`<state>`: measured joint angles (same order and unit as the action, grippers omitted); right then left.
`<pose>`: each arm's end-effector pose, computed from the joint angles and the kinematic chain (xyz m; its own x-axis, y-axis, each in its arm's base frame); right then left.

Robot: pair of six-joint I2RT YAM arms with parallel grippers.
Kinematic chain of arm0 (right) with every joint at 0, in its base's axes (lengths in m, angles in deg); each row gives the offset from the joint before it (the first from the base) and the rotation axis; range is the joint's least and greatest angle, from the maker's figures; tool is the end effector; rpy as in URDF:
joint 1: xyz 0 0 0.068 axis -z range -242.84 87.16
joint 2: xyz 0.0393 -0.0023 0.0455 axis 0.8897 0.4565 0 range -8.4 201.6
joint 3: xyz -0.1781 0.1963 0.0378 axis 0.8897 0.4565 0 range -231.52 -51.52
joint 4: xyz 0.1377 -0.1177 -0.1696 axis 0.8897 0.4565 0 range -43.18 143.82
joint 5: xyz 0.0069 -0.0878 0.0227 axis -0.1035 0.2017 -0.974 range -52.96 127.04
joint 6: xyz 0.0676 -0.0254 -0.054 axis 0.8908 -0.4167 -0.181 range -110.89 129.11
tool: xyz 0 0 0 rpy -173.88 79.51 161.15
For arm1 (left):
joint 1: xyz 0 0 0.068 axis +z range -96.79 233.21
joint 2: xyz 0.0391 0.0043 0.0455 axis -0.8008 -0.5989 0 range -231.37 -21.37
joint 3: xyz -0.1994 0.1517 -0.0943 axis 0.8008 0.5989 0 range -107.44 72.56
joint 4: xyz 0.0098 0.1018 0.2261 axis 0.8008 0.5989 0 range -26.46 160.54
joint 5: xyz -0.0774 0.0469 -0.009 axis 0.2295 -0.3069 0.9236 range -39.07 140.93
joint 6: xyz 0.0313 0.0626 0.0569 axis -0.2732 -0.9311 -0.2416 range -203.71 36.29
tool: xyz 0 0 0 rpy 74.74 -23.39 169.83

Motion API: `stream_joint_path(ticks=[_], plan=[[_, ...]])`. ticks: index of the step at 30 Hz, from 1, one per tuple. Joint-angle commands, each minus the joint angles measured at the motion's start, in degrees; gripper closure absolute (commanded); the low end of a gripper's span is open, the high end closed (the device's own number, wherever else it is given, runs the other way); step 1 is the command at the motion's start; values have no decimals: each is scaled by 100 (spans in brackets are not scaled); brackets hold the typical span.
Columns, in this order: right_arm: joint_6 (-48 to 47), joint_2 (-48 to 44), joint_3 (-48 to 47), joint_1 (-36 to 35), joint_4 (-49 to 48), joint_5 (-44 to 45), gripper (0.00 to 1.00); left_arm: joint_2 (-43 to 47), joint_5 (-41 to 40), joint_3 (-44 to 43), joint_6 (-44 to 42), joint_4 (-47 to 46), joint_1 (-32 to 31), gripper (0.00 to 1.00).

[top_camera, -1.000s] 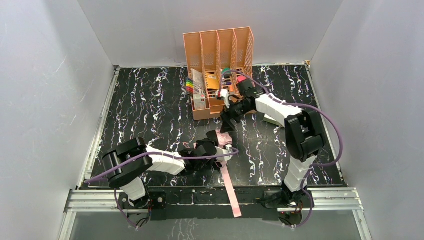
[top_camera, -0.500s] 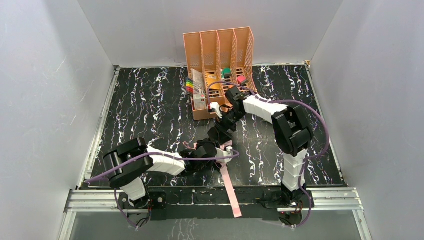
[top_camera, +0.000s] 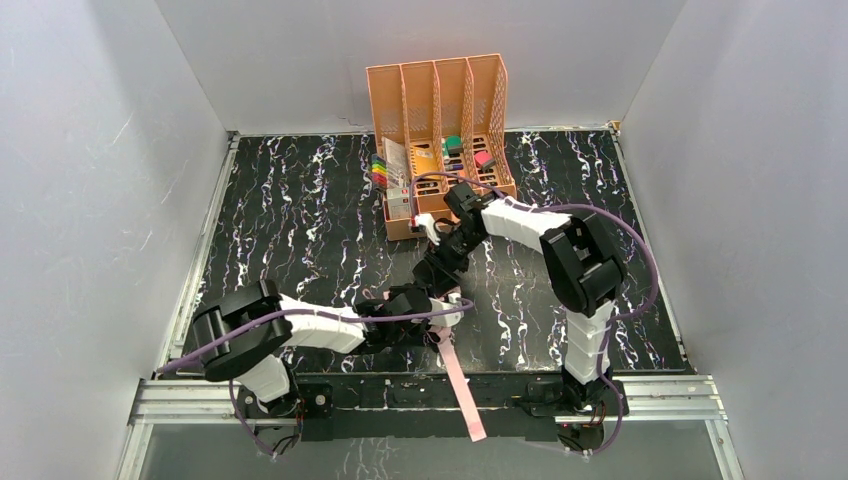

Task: Put away the umbrella

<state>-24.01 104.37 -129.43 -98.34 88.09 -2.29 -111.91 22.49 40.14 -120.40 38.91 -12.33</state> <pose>0.2769 0.2602 0.1371 -0.3489 -0.7681 -0.5369 -0.9117 0.1455 0.3843 0.1658 -0.2718 0.1279 0.1966 0.8364 -0.5116 0.6465 0.2817 0.7090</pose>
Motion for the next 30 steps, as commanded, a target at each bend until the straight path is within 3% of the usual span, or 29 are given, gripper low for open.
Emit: stream_joint_path(ticks=[1,5,13,22,30], plan=[[132,7,660,-191,-553,1111,44,555,199,-186,1195,865,-29,76],[329,-223,975,-211,-934,1381,50,950,172,-301,1829,1290,-37,69],[598,-834,1509,-237,-1570,1568,50,2022,265,-137,2578,1725,-38,51],[764,-1336,2012,-344,-2179,1833,51,3124,289,-102,3583,2530,-30,43],[1046,-1862,2621,-695,-2858,2467,53,3577,-862,-654,6115,4034,157,21]])
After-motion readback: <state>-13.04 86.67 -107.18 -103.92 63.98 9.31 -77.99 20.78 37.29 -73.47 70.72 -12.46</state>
